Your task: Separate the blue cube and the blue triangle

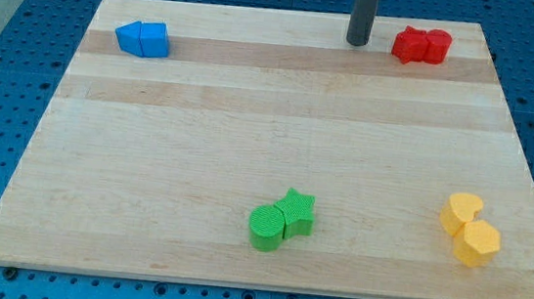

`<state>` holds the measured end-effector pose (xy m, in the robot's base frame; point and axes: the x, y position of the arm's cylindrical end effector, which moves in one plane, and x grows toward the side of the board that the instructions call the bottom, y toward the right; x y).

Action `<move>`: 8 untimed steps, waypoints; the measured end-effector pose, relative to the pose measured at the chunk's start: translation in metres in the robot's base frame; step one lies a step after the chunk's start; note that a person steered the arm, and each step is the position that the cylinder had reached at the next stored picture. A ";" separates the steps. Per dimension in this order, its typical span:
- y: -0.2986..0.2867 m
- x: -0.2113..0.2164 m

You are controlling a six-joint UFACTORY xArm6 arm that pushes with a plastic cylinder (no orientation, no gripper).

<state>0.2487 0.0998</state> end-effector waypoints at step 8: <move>-0.388 -0.002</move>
<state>0.2468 -0.2884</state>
